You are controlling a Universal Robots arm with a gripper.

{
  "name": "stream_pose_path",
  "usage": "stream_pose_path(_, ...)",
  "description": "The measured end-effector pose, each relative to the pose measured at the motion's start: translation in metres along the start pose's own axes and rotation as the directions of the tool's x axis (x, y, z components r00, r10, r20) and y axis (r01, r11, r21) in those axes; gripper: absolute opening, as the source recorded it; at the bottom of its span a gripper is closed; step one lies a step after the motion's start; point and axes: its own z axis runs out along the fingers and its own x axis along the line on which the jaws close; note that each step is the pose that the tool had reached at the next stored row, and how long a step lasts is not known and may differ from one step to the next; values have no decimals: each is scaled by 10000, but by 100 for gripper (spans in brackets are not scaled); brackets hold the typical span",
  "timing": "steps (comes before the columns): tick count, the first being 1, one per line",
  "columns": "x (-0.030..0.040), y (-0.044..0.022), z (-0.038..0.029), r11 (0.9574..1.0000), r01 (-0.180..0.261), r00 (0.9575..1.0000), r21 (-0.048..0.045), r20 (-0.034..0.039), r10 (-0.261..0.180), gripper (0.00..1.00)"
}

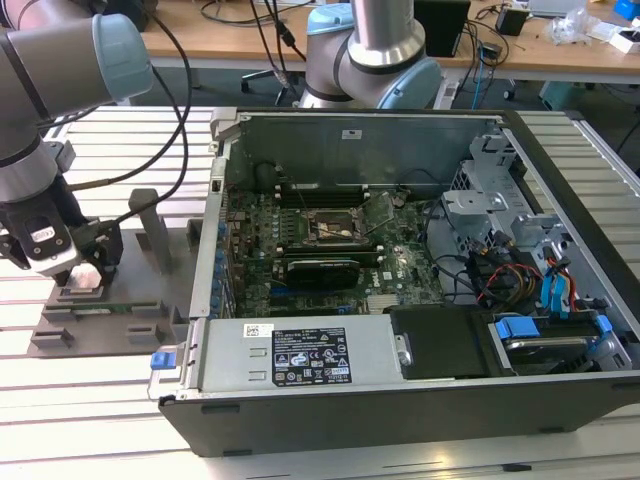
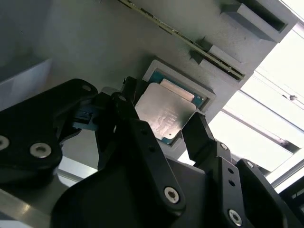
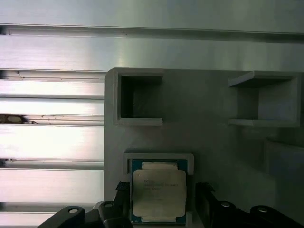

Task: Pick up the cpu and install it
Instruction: 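Pick up the cpu and move it towards the insertion slot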

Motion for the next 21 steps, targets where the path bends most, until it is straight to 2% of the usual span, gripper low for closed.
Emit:
stream_pose_path(4,0,0,1,10000,0,10000,0,-1,0,65)
stream_pose_path(5,0,0,1,10000,0,10000,1,-1,0,58)
stream_pose_path(7,0,0,2,10000,-1,10000,1,0,1,55)
stream_pose_path(21,0,0,5,10000,0,10000,0,0,0,55)
